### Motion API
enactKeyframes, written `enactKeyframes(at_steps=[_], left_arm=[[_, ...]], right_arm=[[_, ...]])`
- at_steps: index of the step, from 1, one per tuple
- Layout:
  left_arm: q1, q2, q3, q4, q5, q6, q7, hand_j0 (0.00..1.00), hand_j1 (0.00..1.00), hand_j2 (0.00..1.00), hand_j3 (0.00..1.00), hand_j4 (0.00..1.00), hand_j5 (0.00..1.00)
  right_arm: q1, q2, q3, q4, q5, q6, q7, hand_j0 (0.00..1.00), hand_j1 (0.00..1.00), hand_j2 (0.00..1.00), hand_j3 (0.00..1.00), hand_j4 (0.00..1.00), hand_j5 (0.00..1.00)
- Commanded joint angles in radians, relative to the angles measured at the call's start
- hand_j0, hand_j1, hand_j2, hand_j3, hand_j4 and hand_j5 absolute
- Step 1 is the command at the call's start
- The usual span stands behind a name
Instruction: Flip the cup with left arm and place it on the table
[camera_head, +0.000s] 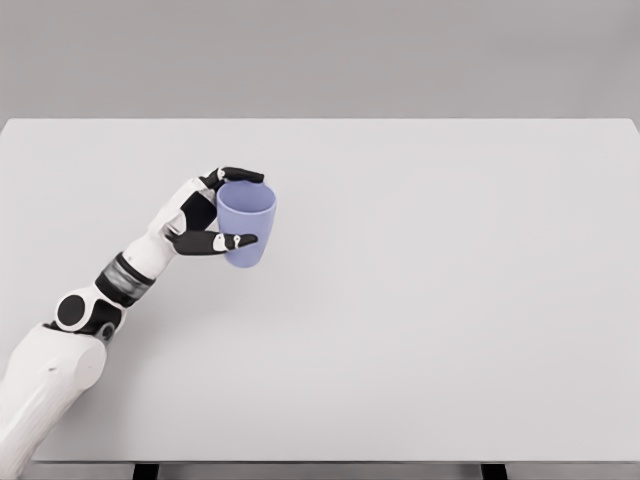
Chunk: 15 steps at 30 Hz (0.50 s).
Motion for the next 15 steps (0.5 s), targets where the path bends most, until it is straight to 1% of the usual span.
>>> enactKeyframes(at_steps=[1,4,7,15], left_arm=[[0.000,-0.001,0.000,-0.002,0.002,-0.003,0.001,0.80,0.80,0.80,0.80,0.80,0.80],[0.011,-0.001,0.002,-0.002,0.002,-0.003,0.001,0.95,0.95,0.95,0.95,0.95,0.95],[0.012,-0.001,0.003,-0.002,0.002,-0.003,0.001,1.00,1.00,1.00,1.00,1.00,1.00],[0.014,0.001,0.003,-0.005,0.002,-0.003,0.001,1.00,1.00,1.00,1.00,1.00,1.00]], right_arm=[[0.000,0.000,0.000,0.000,0.000,0.000,0.000,1.00,1.00,1.00,1.00,1.00,1.00],[0.000,0.000,0.000,0.000,0.000,0.000,0.000,1.00,1.00,1.00,1.00,1.00,1.00],[0.000,0.000,0.000,0.000,0.000,0.000,0.000,1.00,1.00,1.00,1.00,1.00,1.00],[0.000,0.000,-0.001,0.000,0.000,0.000,0.000,1.00,1.00,1.00,1.00,1.00,1.00]])
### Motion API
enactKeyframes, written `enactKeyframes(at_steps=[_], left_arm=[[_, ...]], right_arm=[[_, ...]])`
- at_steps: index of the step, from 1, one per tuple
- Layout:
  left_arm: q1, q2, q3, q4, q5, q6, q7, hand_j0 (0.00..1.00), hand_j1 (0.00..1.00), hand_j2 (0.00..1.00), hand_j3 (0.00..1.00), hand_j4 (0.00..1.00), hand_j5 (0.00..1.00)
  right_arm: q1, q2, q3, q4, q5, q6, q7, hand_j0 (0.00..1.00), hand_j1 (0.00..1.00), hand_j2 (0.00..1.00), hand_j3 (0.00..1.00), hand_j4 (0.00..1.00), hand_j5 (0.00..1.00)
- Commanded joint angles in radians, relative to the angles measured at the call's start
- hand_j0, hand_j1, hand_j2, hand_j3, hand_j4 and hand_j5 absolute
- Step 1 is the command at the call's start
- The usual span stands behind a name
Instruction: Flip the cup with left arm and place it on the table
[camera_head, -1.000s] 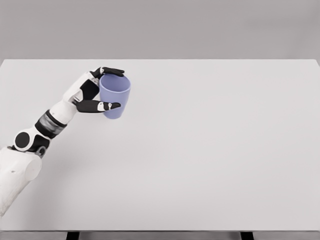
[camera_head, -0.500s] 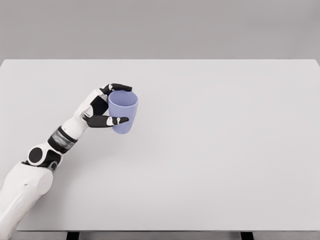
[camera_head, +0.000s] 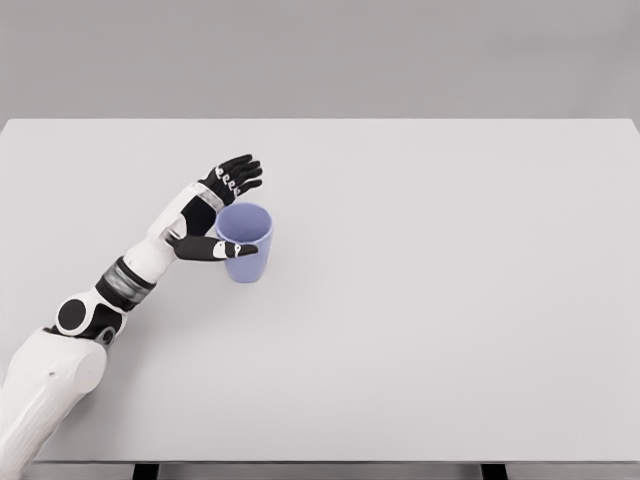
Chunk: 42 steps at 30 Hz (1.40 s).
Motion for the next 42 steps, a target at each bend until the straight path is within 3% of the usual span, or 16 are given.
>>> enactKeyframes(at_steps=[1,26,31,33,35,37,39,40,42], left_arm=[[0.000,0.002,0.001,-0.002,0.004,0.000,0.001,1.00,1.00,1.00,1.00,1.00,1.00],[0.002,0.079,0.031,-0.027,0.015,0.000,0.001,1.00,1.00,1.00,1.00,1.00,1.00],[0.005,0.160,0.032,-0.087,0.027,0.000,0.001,1.00,1.00,1.00,1.00,1.00,1.00],[0.002,0.280,0.051,-0.125,0.022,0.000,0.001,1.00,1.00,1.00,1.00,1.00,1.00],[-0.012,0.409,0.051,-0.124,-0.066,0.000,0.001,1.00,1.00,1.00,1.00,1.00,1.00],[-0.048,0.583,0.052,-0.150,-0.264,0.000,0.001,1.00,1.00,1.00,1.00,1.00,1.00],[-0.063,0.633,0.052,-0.150,-0.474,0.000,0.001,1.00,1.00,1.00,1.00,1.00,1.00],[-0.067,0.633,0.054,-0.150,-0.686,0.000,0.001,1.00,1.00,1.00,1.00,1.00,1.00],[-0.069,0.616,0.051,-0.157,-0.901,0.000,0.001,1.00,1.00,1.00,1.00,1.00,1.00]], right_arm=[[0.000,0.000,0.000,0.000,0.000,0.000,0.000,1.00,1.00,1.00,1.00,1.00,1.00],[0.000,0.000,0.000,0.000,0.000,0.000,0.002,1.00,1.00,1.00,1.00,1.00,1.00],[0.000,0.000,0.000,0.000,0.000,0.000,0.000,1.00,1.00,1.00,1.00,1.00,1.00],[0.000,0.000,0.000,0.000,0.000,0.000,0.000,1.00,1.00,1.00,1.00,1.00,1.00],[0.000,0.000,0.000,0.000,0.000,0.000,0.000,1.00,1.00,1.00,1.00,1.00,1.00],[0.000,0.000,0.000,0.000,0.000,0.000,0.000,1.00,1.00,1.00,1.00,1.00,1.00],[-0.002,0.000,0.000,0.000,0.000,0.000,0.000,1.00,1.00,1.00,1.00,1.00,1.00],[0.000,0.000,0.000,0.000,0.000,0.000,0.000,1.00,1.00,1.00,1.00,1.00,1.00],[-0.002,0.000,0.000,0.000,0.000,0.000,0.000,1.00,1.00,1.00,1.00,1.00,1.00]])
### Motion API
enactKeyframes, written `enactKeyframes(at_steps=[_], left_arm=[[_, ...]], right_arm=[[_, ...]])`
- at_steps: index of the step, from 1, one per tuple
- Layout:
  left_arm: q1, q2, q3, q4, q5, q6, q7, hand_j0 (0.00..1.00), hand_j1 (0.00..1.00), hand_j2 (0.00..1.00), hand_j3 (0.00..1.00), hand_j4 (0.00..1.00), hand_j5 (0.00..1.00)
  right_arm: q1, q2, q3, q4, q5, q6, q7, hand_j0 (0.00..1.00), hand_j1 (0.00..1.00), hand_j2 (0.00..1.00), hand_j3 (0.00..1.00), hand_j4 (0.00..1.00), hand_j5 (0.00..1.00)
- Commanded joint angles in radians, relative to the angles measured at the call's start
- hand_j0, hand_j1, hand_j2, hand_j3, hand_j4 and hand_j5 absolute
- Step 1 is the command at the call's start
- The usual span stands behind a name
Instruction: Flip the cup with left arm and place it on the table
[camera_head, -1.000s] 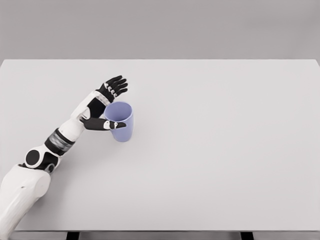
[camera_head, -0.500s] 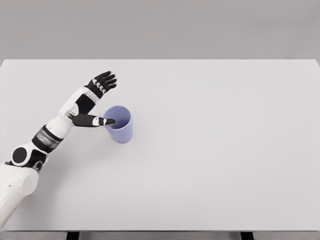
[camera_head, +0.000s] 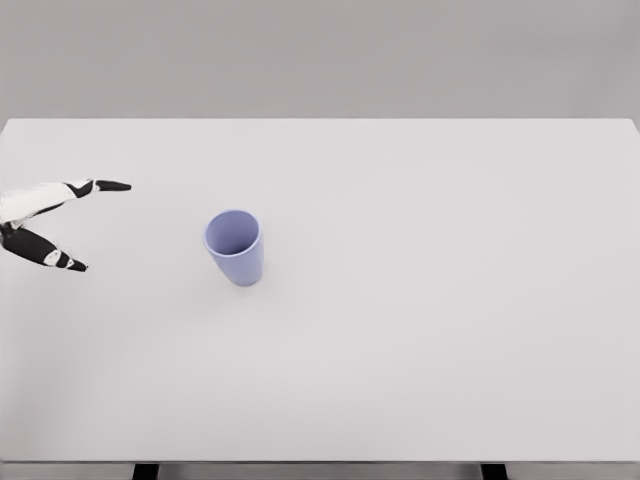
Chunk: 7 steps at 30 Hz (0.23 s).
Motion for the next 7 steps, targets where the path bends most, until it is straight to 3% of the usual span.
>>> enactKeyframes(at_steps=[1,7], left_arm=[[0.000,0.016,-0.002,-0.007,-0.291,0.001,0.000,1.00,1.00,1.00,1.00,1.00,1.00],[0.000,-0.018,-0.002,-0.005,-0.279,0.001,0.000,1.00,1.00,1.00,1.00,1.00,1.00]], right_arm=[[0.000,0.000,-0.002,0.000,0.000,0.000,0.000,1.00,1.00,1.00,1.00,1.00,1.00],[-0.002,0.000,0.000,0.000,0.000,0.000,0.000,1.00,1.00,1.00,1.00,1.00,1.00]])
